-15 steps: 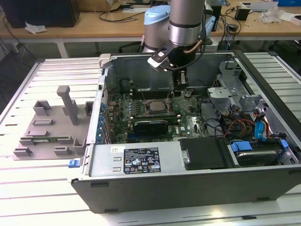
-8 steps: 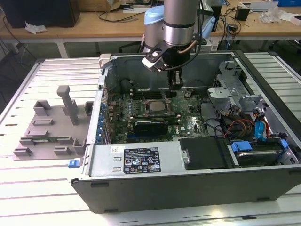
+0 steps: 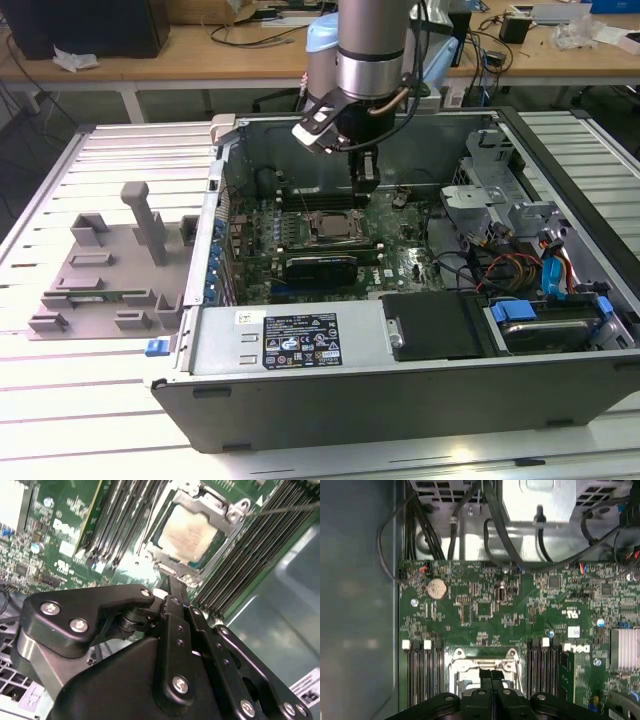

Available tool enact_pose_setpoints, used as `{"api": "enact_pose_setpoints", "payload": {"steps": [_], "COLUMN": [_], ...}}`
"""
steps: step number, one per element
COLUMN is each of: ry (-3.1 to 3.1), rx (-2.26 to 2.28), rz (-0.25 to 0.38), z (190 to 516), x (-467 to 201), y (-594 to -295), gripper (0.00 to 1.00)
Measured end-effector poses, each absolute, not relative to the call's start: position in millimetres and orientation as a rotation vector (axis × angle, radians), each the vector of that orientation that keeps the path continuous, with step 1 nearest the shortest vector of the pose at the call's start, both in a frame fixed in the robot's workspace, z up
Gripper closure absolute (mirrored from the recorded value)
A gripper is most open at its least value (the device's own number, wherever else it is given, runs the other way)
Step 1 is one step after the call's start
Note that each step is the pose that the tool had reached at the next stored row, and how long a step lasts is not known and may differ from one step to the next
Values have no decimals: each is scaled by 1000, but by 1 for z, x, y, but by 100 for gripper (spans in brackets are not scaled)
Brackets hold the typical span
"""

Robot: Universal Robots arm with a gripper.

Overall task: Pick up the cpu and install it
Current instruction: 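Close the cpu cover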

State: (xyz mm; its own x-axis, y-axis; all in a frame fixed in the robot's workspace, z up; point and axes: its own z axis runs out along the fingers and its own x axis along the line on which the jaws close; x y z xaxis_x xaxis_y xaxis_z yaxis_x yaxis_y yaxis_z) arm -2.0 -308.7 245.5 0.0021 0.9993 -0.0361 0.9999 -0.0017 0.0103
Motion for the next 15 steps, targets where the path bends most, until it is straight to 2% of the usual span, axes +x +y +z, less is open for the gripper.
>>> {"api": "enact_pose_setpoints", "payload": {"steps": [15], "ry": [2196], "rx": [2200], "rz": [-29], "z": [229], "x": [-26], "y": [-309], "gripper": [89]}}
